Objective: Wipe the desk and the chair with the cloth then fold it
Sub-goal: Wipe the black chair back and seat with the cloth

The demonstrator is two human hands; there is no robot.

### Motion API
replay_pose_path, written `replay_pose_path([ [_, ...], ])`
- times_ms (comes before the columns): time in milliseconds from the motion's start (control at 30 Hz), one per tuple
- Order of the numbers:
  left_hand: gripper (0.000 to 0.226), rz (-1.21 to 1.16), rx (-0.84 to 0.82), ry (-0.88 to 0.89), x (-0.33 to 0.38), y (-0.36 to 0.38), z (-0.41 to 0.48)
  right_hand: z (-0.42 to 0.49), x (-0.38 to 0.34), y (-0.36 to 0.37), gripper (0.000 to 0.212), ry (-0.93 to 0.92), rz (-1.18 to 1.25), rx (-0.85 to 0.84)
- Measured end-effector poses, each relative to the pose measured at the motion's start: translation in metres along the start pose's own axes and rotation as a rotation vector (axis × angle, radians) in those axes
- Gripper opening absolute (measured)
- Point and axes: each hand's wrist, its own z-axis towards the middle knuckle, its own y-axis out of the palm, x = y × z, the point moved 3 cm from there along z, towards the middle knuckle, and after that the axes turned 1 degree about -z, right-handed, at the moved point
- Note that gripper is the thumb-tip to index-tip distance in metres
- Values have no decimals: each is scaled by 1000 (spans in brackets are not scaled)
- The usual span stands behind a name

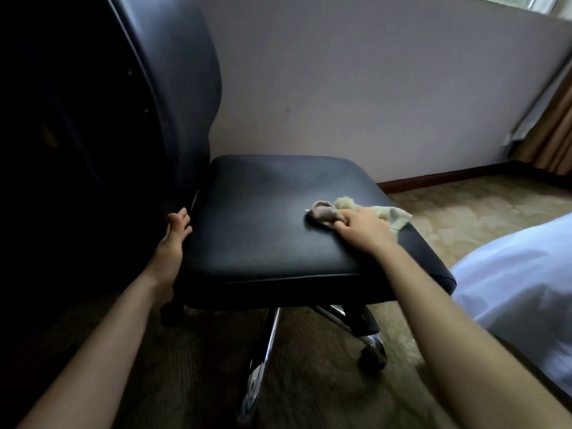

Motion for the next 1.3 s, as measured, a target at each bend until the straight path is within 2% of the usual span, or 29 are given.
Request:
replay_pose_path([
  [100, 62, 43, 28, 39, -1, -5, 12, -9, 67, -10, 24, 145, 64, -35],
  [167, 59, 86, 53, 59, -3, -9, 19, -15, 78, -8, 30, 175, 128, 1],
  [233, 53, 198, 73, 71, -5, -13, 27, -27, 72, -3, 27, 189, 128, 42],
  [333, 42, 739, 118, 185, 1, -21, 40, -46, 53, 1, 30, 198, 91, 112],
  [400, 31, 1079, 164, 354, 14, -18, 45, -58, 41, 4, 31, 166, 89, 108],
  [467, 22, 1203, 218, 476, 29, -2, 42, -73, 28, 7, 32, 151, 74, 96],
  [533, 24, 1106, 302, 531, 47, 28, 30, -93, 12, 6, 36, 108, 75, 101],
  [600, 27, 970, 340, 491, 60, 60, 16, -116, -6, 6, 42, 24, 82, 87],
  [700, 44, 928, 261, 196, 57, 99, -1, -146, -25, 12, 60, -128, 170, 77],
  [767, 55, 971, 165, 24, 40, 111, -8, -159, -36, 19, 62, -264, 270, 47],
  [867, 62, 1031, 144, -43, 21, 102, -8, -152, -32, 27, 60, -406, 304, -36],
  [933, 58, 970, 251, 59, 19, 85, -1, -121, -4, 26, 61, -357, 295, -19],
  [1000, 50, 945, 347, 241, 22, 72, 4, -72, 44, 24, 55, -201, 293, 19],
  [1100, 50, 1010, 352, 414, 21, 67, 11, -6, 109, 17, 56, 8, 236, 69],
  [1233, 58, 1000, 315, 383, 20, 61, 17, 33, 130, 13, 35, 209, 155, 112],
  [1300, 55, 1019, 298, 379, 21, 59, 19, 26, 121, 12, 35, 239, 140, 144],
])
